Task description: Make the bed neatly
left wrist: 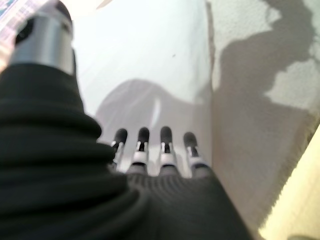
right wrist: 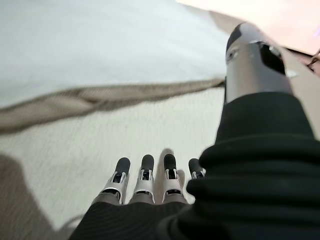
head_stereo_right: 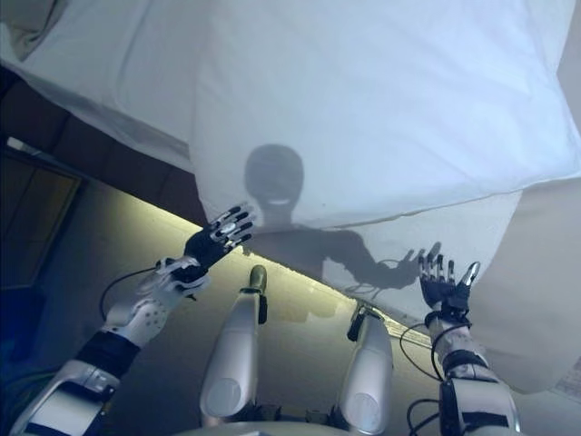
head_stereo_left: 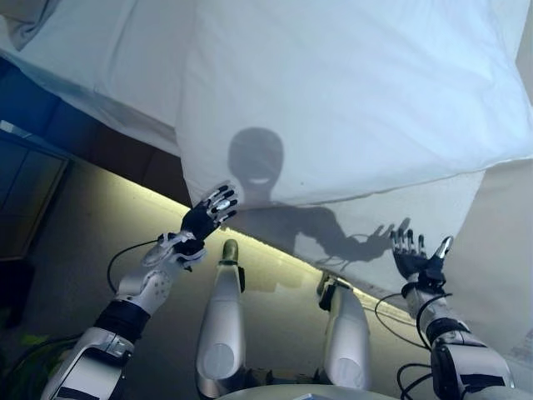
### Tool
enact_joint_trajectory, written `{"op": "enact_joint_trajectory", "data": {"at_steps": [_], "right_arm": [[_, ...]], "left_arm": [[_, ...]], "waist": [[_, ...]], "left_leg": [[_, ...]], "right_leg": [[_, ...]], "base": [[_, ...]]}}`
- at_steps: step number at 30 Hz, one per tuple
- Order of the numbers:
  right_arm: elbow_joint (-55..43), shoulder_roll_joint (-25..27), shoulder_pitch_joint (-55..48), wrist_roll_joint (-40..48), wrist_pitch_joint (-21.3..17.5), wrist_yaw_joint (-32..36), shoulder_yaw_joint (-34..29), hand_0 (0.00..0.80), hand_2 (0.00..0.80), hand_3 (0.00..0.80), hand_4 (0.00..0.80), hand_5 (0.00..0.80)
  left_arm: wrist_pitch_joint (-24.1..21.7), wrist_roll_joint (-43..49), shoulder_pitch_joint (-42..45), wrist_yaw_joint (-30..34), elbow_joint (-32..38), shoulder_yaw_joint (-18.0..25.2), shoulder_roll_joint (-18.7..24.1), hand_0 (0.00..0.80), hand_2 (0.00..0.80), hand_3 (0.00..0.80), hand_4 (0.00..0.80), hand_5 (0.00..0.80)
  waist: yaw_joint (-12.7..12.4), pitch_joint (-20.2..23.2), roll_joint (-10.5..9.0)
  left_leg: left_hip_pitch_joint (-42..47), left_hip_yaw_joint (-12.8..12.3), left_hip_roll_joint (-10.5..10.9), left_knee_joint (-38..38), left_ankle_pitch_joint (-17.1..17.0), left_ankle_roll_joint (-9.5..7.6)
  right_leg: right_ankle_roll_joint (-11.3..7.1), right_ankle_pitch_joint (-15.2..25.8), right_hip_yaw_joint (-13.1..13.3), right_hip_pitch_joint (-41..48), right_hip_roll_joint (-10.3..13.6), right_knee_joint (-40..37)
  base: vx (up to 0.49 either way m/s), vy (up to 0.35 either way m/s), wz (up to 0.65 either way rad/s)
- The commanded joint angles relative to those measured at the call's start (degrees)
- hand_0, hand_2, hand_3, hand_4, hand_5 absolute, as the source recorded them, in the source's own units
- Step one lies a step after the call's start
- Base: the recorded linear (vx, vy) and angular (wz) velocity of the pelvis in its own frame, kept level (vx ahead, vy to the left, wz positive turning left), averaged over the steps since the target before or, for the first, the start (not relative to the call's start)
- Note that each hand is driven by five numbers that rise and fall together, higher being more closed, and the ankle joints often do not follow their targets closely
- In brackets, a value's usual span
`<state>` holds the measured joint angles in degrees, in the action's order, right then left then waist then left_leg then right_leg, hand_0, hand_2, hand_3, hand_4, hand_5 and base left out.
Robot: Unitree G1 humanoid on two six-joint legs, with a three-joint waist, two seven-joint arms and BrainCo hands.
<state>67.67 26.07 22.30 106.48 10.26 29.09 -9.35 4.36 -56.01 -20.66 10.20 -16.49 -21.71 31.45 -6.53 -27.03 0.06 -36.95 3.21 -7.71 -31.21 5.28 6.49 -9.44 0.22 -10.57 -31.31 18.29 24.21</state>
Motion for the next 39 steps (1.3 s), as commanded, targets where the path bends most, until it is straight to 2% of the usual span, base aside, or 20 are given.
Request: {"op": "enact_joint_trajectory", "data": {"at_steps": [1,4,10,18,28,39], "right_arm": [[0.4,4.1,-2.3,3.8,1.1,4.8,-1.8,0.0,0.0,0.0,0.0,0.0],[0.6,7.4,-1.2,6.5,1.7,4.4,-3.4,0.0,0.0,0.0,0.0,0.0],[2.1,12.2,3.0,5.7,4.7,1.6,-3.2,0.0,0.0,0.0,0.0,0.0],[4.5,14.3,7.1,6.1,6.3,0.9,-2.0,0.0,0.0,0.0,0.0,0.0],[6.2,14.9,7.7,5.6,7.6,1.9,-1.5,0.0,0.0,0.0,0.0,0.0],[5.9,20.4,13.9,2.5,5.0,0.8,-1.2,0.0,0.0,0.0,0.0,0.0]], "left_arm": [[-0.6,-2.9,-2.0,1.2,3.5,0.4,0.1,0.0,0.0,0.0,0.0,0.0],[0.2,-3.2,-1.8,2.3,5.8,0.2,0.8,0.0,0.0,0.0,0.0,0.0],[-0.6,-7.0,-0.6,3.3,8.6,0.3,2.3,0.0,0.0,0.0,0.0,0.0],[-2.3,-8.8,-0.7,5.3,12.0,0.1,2.6,0.0,0.0,0.0,0.0,0.0],[-5.0,-9.3,-0.9,3.7,12.5,0.1,2.4,0.0,0.0,0.0,0.0,0.0],[-3.8,-10.9,-1.3,3.5,12.9,-0.1,5.0,0.0,0.0,0.0,0.0,0.0]], "waist": [[-1.2,2.2,0.93],[-1.7,2.2,1.59],[-2.7,2.7,2.88],[-3.9,3.1,4.68],[-3.9,2.2,6.05],[-4.9,1.4,6.73]], "left_leg": [[-2.6,3.8,-5.5,3.4,-5.4,5.8],[-4.0,2.8,-3.7,5.7,-7.2,5.05],[-6.1,3.0,-1.4,5.9,-7.6,3.88],[-8.3,2.8,1.1,5.8,-7.7,2.37],[-9.8,2.6,1.6,6.5,-8.8,1.71],[-10.9,3.3,1.5,7.3,-10.4,1.67]], "right_leg": [[-5.56,8.0,-0.9,2.3,8.0,-7.5],[-5.56,7.9,-1.5,-0.1,8.5,-6.5],[-5.51,7.5,-0.2,-4.9,8.9,-4.0],[-5.2,6.7,0.8,-9.0,10.1,-0.8],[-4.96,6.0,1.6,-12.0,9.9,2.0],[-4.89,4.7,1.8,-14.6,9.5,6.0]], "base": [[0.0,-0.093,0.25],[-0.01,-0.067,0.33],[0.014,0.012,0.18],[0.025,0.013,0.1],[-0.003,-0.011,0.05],[0.006,-0.056,0.01]]}}
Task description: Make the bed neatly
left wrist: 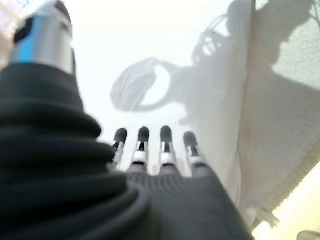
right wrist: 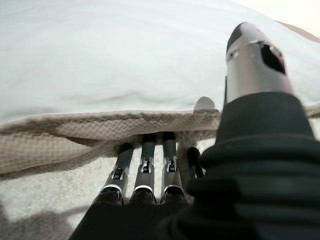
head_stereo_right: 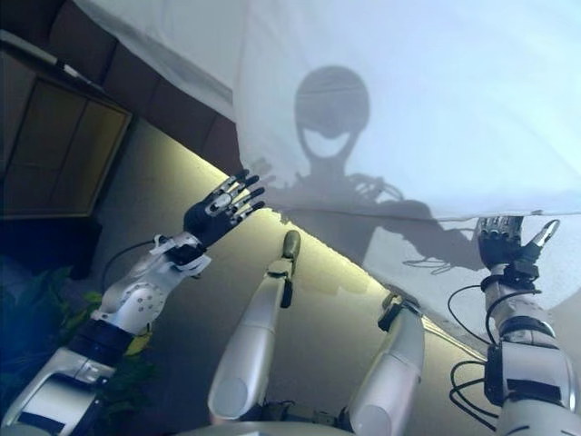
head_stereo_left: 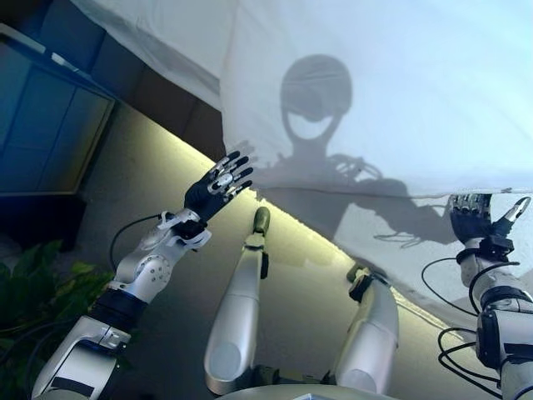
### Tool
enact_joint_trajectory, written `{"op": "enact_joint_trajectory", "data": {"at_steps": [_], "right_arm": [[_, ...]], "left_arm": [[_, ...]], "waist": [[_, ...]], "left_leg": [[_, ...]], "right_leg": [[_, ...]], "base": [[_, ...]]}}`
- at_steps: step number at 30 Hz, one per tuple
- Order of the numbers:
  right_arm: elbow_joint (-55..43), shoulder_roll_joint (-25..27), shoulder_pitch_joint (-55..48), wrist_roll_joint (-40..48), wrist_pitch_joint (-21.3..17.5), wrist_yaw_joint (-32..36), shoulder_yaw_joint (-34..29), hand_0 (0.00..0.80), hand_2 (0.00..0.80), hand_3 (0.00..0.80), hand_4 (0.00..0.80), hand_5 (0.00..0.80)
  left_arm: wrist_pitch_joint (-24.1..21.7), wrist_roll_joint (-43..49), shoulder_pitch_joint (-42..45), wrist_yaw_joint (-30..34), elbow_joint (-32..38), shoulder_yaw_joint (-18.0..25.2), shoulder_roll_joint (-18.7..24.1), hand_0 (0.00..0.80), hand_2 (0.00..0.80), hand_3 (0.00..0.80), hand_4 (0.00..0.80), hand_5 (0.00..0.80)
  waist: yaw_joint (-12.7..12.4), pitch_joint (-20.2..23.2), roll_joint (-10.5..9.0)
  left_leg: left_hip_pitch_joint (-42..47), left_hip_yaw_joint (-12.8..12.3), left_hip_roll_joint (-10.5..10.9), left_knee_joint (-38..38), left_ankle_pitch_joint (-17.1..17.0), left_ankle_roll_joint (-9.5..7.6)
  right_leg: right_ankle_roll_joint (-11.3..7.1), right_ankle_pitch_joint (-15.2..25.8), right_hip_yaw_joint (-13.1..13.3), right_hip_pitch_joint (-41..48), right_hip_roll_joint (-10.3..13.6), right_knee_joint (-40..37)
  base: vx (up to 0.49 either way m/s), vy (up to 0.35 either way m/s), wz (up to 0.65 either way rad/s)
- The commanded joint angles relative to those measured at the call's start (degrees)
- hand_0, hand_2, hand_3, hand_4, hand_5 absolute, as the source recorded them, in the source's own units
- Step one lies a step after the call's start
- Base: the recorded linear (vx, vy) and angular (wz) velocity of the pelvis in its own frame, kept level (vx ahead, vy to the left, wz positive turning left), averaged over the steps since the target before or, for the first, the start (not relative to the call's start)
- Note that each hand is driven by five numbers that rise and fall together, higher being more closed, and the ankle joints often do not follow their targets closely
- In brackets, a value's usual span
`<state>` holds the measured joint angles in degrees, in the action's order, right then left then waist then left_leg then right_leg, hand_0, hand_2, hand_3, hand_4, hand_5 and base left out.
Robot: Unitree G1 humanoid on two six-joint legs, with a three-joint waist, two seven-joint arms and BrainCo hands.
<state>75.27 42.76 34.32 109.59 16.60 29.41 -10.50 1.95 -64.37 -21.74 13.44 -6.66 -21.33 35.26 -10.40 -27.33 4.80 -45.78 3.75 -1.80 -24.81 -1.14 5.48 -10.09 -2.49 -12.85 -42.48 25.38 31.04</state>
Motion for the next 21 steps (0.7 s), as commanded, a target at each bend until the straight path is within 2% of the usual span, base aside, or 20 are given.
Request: {"op": "enact_joint_trajectory", "data": {"at_steps": [1,3,5,6,7,10,21], "right_arm": [[-1.8,4.3,2.6,-0.8,-1.4,0.4,-0.1,0.0,0.0,0.0,0.0,0.0],[-2.1,5.1,3.4,-1.8,-1.6,0.5,-0.1,0.0,0.0,0.0,0.0,0.0],[-2.4,5.2,3.6,-2.5,-1.8,0.6,0.0,0.361,0.361,0.361,0.361,0.361],[-2.6,5.5,3.9,-2.0,-2.3,0.4,0.1,0.662,0.662,0.662,0.662,0.662],[-2.7,5.8,4.2,-1.7,-2.4,0.2,0.0,0.8,0.8,0.8,0.8,0.8],[-2.9,7.0,5.2,-2.6,-2.0,0.6,0.0,0.8,0.8,0.8,0.8,0.8],[-2.9,5.0,3.2,-0.6,-0.9,1.0,0.2,0.8,0.8,0.8,0.8,0.8]], "left_arm": [[-1.2,-2.8,0.0,0.5,3.0,-0.4,1.4,0.0,0.0,0.0,0.0,0.0],[-1.0,-2.9,0.7,0.8,3.0,-0.1,1.7,0.0,0.0,0.0,0.0,0.0],[-0.9,-2.9,1.4,1.3,3.1,0.1,2.0,0.0,0.0,0.0,0.0,0.0],[-0.6,-3.0,1.5,1.4,3.3,0.1,2.3,0.0,0.0,0.0,0.0,0.0],[-0.4,-3.1,1.4,1.6,3.4,0.2,2.5,0.0,0.0,0.0,0.0,0.0],[-0.3,-2.9,1.3,2.9,3.3,0.2,2.4,0.0,0.0,0.0,0.0,0.0],[-1.2,-2.9,1.5,2.1,3.4,-0.6,1.8,0.0,0.0,0.0,0.0,0.0]], "waist": [[-1.2,1.6,2.05],[-1.3,1.5,2.14],[-1.5,1.6,2.09],[-1.6,1.7,1.96],[-1.7,1.7,1.94],[-1.5,1.8,2.36],[-0.8,2.5,2.58]], "left_leg": [[-2.2,3.0,-4.4,0.8,-4.0,2.77],[-2.2,3.1,-4.6,0.7,-4.0,2.85],[-2.1,3.0,-4.8,0.9,-4.1,2.84],[-2.1,2.9,-4.9,1.3,-4.4,2.84],[-2.1,2.9,-4.9,1.4,-4.5,2.88],[-2.0,2.6,-4.9,1.5,-4.6,2.92],[-0.2,1.4,-4.8,2.2,-4.3,2.96]], "right_leg": [[-4.28,7.3,4.1,-3.7,2.4,-0.5],[-4.24,7.1,4.0,-4.0,2.4,0.1],[-4.21,7.1,4.0,-4.1,2.4,0.4],[-4.19,7.0,3.9,-4.1,2.4,0.5],[-4.21,7.0,3.9,-4.1,2.5,0.6],[-4.28,7.1,3.7,-4.4,2.7,0.5],[-4.45,8.7,3.4,-2.6,3.0,-2.2]], "base": [[0.013,-0.026,0.07],[0.011,-0.009,0.03],[0.03,-0.042,0.02],[0.027,-0.056,0.02],[0.022,-0.054,0.02],[-0.005,0.019,0.03],[-0.003,0.031,0.01]]}}
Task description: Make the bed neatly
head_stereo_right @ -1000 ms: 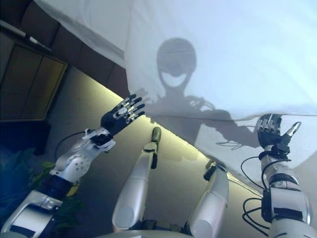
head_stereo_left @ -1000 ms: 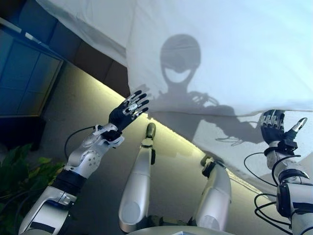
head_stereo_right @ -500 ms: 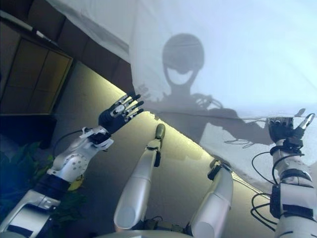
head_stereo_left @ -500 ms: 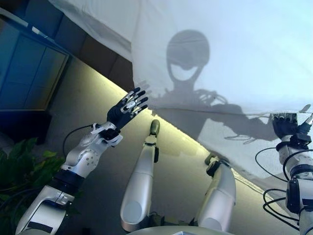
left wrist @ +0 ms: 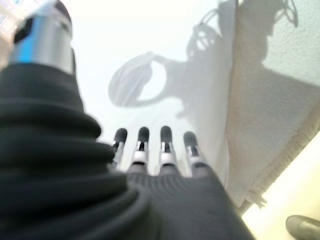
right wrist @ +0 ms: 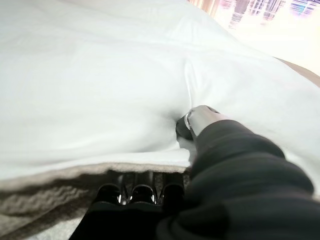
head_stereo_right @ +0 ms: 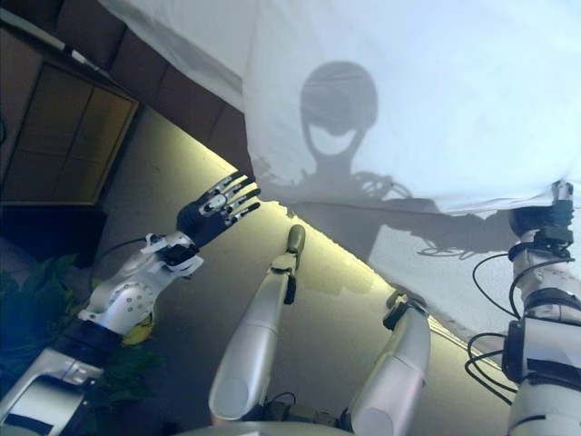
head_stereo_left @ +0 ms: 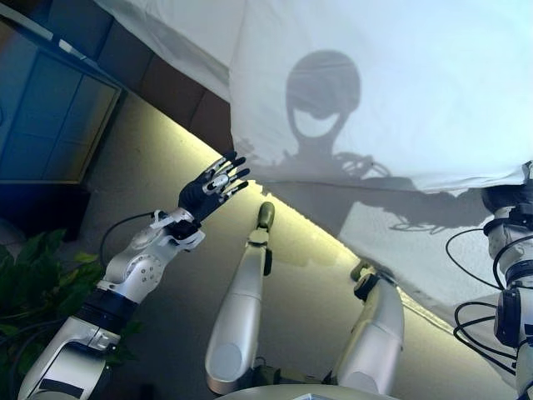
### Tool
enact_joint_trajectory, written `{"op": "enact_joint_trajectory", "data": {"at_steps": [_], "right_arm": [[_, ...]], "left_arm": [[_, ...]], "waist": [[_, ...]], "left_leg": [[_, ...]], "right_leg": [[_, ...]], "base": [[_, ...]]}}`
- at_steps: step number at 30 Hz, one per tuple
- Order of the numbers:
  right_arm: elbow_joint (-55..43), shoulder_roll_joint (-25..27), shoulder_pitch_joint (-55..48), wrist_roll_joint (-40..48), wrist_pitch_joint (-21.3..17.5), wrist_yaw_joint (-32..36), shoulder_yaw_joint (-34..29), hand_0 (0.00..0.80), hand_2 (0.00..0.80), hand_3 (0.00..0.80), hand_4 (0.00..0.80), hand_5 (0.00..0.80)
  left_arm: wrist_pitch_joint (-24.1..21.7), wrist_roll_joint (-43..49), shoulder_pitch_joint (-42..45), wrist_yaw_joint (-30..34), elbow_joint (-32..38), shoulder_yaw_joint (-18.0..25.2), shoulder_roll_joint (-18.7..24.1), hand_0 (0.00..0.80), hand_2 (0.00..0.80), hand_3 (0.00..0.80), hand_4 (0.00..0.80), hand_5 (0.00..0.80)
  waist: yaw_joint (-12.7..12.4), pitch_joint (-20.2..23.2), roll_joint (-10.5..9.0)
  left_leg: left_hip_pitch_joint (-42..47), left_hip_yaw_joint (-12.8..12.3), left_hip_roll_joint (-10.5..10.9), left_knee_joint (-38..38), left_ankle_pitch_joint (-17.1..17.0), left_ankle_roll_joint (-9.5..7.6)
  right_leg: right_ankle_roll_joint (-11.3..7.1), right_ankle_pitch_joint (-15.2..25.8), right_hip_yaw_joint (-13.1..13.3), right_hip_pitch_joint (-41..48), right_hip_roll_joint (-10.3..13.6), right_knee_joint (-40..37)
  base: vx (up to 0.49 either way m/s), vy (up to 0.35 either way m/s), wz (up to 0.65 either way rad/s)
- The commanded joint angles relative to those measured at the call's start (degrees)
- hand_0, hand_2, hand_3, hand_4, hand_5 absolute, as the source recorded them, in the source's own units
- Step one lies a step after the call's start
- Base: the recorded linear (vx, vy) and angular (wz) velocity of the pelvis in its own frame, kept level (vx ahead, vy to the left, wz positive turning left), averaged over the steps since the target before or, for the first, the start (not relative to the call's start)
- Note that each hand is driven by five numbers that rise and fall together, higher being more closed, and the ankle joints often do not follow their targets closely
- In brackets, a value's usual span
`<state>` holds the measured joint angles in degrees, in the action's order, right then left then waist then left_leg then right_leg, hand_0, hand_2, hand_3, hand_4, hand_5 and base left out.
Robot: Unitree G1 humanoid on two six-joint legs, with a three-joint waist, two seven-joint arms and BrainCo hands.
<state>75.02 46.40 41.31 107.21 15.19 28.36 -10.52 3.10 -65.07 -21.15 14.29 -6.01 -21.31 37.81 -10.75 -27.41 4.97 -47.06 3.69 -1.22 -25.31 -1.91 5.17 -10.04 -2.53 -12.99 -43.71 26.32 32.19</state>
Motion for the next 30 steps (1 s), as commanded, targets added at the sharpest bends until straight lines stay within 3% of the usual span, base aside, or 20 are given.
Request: {"op": "enact_joint_trajectory", "data": {"at_steps": [1,12,19,24,30], "right_arm": [[-2.9,0.9,-4.7,1.2,0.3,2.2,0.2,0.8,0.8,0.8,0.8,0.8],[-9.7,-12.1,-12.7,-11.4,-7.6,6.2,4.1,0.8,0.8,0.8,0.8,0.8],[-24.3,-18.9,-16.4,-12.2,-11.2,-0.1,11.3,0.8,0.8,0.8,0.8,0.8],[-39.1,-23.1,-19.8,-12.5,-18.2,-6.8,17.3,0.8,0.8,0.8,0.8,0.8],[-48.3,-24.6,-20.2,-16.7,-23.6,-13.8,19.2,0.8,0.8,0.8,0.8,0.8]], "left_arm": [[-2.3,-2.4,1.2,0.8,2.9,-0.7,-1.2,0.0,0.0,0.0,0.0,0.0],[1.1,-5.7,1.7,-6.3,-0.8,-0.7,-7.7,0.0,0.0,0.0,0.0,0.0],[0.7,-7.7,1.5,-10.6,-1.7,-0.9,-11.8,0.0,0.0,0.0,0.0,0.0],[2.8,-12.0,3.8,-13.6,-0.9,-1.2,-14.5,0.0,0.0,0.0,0.0,0.0],[12.4,-26.2,6.1,-19.4,-4.0,-3.0,-17.1,0.0,0.0,0.0,0.0,0.0]], "waist": [[-0.3,2.8,2.39],[1.2,4.6,0.05],[2.6,5.0,-0.96],[3.5,4.9,-1.35],[3.5,5.0,-2.49]], "left_leg": [[1.8,1.2,-5.3,3.2,-3.6,3.2],[9.3,0.7,-5.8,5.9,-2.4,2.91],[14.1,0.6,-6.8,9.2,-2.7,2.77],[17.6,0.3,-7.6,11.2,-2.9,2.79],[20.2,0.3,-8.5,11.7,-2.4,2.77]], "right_leg": [[-4.52,8.9,3.3,-0.7,2.0,-4.1],[-4.96,10.5,1.9,8.7,0.6,-10.9],[-4.96,12.0,1.4,13.9,-0.6,-15.7],[-4.96,12.9,1.0,17.4,-1.0,-18.3],[-4.96,13.1,0.0,20.5,-1.3,-19.6]], "base": [[0.001,0.063,0.0],[0.009,0.02,-0.02],[0.017,0.025,-0.1],[0.016,0.013,-0.06],[0.011,-0.038,-0.03]]}}
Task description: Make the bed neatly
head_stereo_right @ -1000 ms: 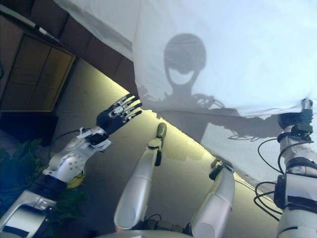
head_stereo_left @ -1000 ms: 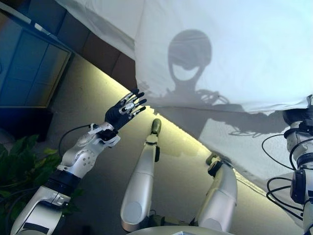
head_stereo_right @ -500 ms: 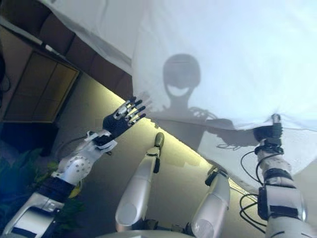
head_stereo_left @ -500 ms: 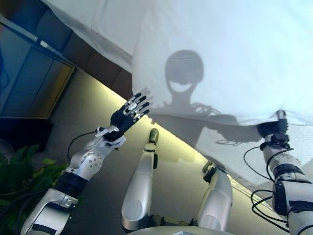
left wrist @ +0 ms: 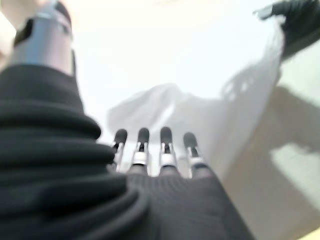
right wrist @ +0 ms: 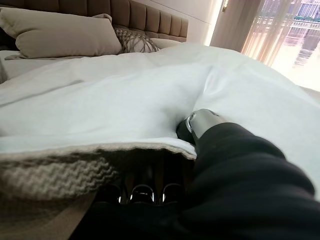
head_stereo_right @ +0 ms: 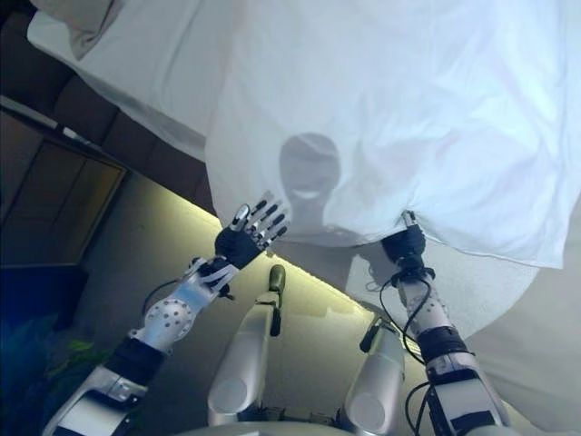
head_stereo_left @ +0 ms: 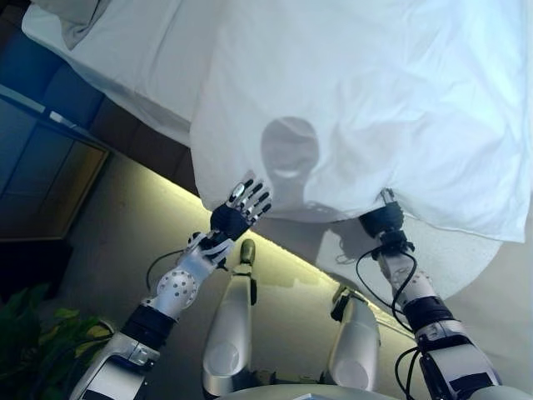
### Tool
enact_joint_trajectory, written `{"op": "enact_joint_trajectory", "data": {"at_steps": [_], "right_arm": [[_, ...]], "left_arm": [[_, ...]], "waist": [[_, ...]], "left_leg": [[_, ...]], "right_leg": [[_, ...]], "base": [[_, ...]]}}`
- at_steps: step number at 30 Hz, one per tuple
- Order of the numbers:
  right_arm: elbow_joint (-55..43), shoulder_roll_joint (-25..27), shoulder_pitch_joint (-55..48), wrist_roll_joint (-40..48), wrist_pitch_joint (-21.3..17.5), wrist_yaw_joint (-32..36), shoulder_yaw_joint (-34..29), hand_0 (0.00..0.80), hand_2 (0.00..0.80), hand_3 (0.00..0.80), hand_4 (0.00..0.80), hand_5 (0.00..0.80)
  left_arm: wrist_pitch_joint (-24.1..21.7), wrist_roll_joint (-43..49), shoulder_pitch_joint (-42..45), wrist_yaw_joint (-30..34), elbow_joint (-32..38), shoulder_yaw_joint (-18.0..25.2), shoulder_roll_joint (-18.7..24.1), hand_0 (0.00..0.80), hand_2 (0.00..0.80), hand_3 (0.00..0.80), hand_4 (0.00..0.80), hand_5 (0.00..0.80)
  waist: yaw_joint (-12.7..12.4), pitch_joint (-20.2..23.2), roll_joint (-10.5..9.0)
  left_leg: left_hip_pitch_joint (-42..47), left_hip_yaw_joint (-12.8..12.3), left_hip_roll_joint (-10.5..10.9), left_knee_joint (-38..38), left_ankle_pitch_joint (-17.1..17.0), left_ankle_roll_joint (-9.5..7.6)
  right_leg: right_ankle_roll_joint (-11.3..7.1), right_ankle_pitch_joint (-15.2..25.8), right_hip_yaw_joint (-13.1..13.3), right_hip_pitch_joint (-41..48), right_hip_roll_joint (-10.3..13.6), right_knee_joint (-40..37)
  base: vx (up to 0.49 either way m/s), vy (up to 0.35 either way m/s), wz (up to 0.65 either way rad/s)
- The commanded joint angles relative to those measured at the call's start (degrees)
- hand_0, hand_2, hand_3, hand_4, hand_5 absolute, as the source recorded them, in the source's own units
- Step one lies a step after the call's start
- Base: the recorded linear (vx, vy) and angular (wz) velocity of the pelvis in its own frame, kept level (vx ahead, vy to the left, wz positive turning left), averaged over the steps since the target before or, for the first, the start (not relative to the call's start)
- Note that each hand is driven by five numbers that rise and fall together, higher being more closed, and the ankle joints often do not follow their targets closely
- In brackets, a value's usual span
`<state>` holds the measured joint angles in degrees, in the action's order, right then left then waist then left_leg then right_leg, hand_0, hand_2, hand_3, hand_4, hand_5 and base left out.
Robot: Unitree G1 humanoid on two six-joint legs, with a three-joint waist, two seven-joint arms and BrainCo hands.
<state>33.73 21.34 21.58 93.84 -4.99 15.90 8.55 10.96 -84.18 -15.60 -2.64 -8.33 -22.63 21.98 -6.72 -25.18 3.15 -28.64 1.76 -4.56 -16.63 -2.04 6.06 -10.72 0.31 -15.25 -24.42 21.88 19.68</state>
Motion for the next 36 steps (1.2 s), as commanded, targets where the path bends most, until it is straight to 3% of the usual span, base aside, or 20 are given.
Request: {"op": "enact_joint_trajectory", "data": {"at_steps": [1,2,8,11,14,18,22,23,28,36], "right_arm": [[-7.6,0.5,-0.3,-3.6,-3.6,-2.0,0.1,0.8,0.8,0.8,0.8,0.8],[-9.2,0.6,0.4,-4.4,-4.2,-3.6,0.1,0.8,0.8,0.8,0.8,0.8],[-12.4,0.9,3.6,-3.1,-5.3,-8.4,-0.6,0.8,0.8,0.8,0.8,0.8],[-12.7,0.7,4.4,-1.8,-6.0,-9.2,-1.0,0.8,0.8,0.8,0.8,0.8],[-12.2,0.0,5.7,-1.1,-6.7,-9.4,-0.8,0.8,0.8,0.8,0.8,0.8],[-12.5,-1.7,7.1,0.2,-7.1,-9.4,-0.6,0.8,0.8,0.8,0.8,0.8],[-13.1,-3.8,7.4,0.7,-8.0,-9.0,-0.1,0.8,0.8,0.8,0.8,0.8],[-13.4,-4.3,7.8,0.5,-8.1,-9.2,0.0,0.8,0.8,0.8,0.8,0.8],[-15.3,-5.9,8.0,-1.3,-9.2,-9.4,0.8,0.8,0.8,0.8,0.8,0.8],[-17.1,-5.9,8.6,-3.1,-10.7,-9.9,1.8,0.8,0.8,0.8,0.8,0.8]], "left_arm": [[5.9,-8.9,0.6,-3.3,-2.4,-2.0,-1.5,0.0,0.0,0.0,0.0,0.0],[9.6,-12.5,0.8,-4.5,-4.9,-3.4,-2.3,0.0,0.0,0.0,0.0,0.0],[18.2,-12.9,0.6,-6.1,-15.7,-8.1,-5.0,0.0,0.0,0.0,0.0,0.0],[19.7,-13.0,1.5,-3.4,-19.8,-9.6,-6.0,0.0,0.0,0.0,0.0,0.0],[18.2,-13.9,0.6,-2.0,-22.5,-10.7,-6.8,0.0,0.0,0.0,0.0,0.0],[11.2,-18.4,-3.1,-2.9,-24.6,-11.4,-9.6,0.0,0.0,0.0,0.0,0.0],[0.0,-28.5,-6.0,-4.8,-24.6,-11.2,-12.9,0.0,0.0,0.0,0.0,0.0],[-4.0,-28.8,-6.2,-4.1,-24.9,-10.6,-14.5,0.0,0.0,0.0,0.0,0.0],[-14.8,-28.8,-8.0,-2.8,-24.1,-8.1,-19.4,0.0,0.0,0.0,0.0,0.0],[-22.5,-28.8,-11.2,-4.2,-19.5,-6.5,-24.3,0.0,0.0,0.0,0.0,0.0]], "waist": [[-0.5,2.7,-0.77],[-0.6,2.7,-1.11],[-1.1,1.9,-2.63],[-1.5,1.3,-3.3],[-1.8,1.0,-4.45],[-1.8,0.7,-6.2],[-1.5,0.6,-7.19],[-1.3,0.4,-7.4],[-0.4,0.4,-8.03],[1.1,0.0,-7.49]], "left_leg": [[1.8,2.3,-5.2,2.9,-2.2,1.87],[1.9,2.5,-5.3,2.6,-2.0,1.78],[0.9,3.1,-6.1,1.7,-2.0,1.81],[0.3,3.3,-6.6,1.1,-2.0,2.03],[-0.7,3.6,-7.1,0.3,-2.1,2.32],[-2.9,4.0,-7.9,-0.3,-2.7,2.54],[-4.3,4.1,-8.0,0.2,-3.6,2.55],[-4.5,4.1,-8.0,0.5,-3.9,2.59],[-5.3,3.5,-8.3,2.6,-5.2,2.63],[-5.7,2.4,-7.7,5.5,-6.7,2.47]], "right_leg": [[-4.28,10.3,2.2,1.3,3.1,-7.1],[-4.28,10.2,1.9,1.8,3.0,-7.2],[-4.28,10.6,0.4,3.1,2.2,-8.3],[-4.28,10.8,-0.3,3.7,1.9,-8.7],[-4.28,10.8,-1.1,4.1,1.3,-9.1],[-4.28,11.1,-1.5,3.6,0.4,-9.3],[-4.28,11.5,-1.9,2.9,-0.1,-9.7],[-4.28,11.5,-1.8,2.6,-0.2,-9.7],[-4.28,11.5,-1.1,1.0,-0.5,-9.5],[-4.25,11.1,-0.9,-1.2,-0.1,-8.3]], "base": [[-0.006,-0.087,0.01],[-0.009,-0.106,0.01],[-0.023,-0.133,0.04],[-0.008,-0.108,0.02],[-0.011,-0.15,0.01],[-0.024,-0.116,0.05],[-0.006,-0.047,0.01],[0.0,0.0,0.0],[0.011,0.017,-0.03],[-0.008,0.066,-0.01]]}}
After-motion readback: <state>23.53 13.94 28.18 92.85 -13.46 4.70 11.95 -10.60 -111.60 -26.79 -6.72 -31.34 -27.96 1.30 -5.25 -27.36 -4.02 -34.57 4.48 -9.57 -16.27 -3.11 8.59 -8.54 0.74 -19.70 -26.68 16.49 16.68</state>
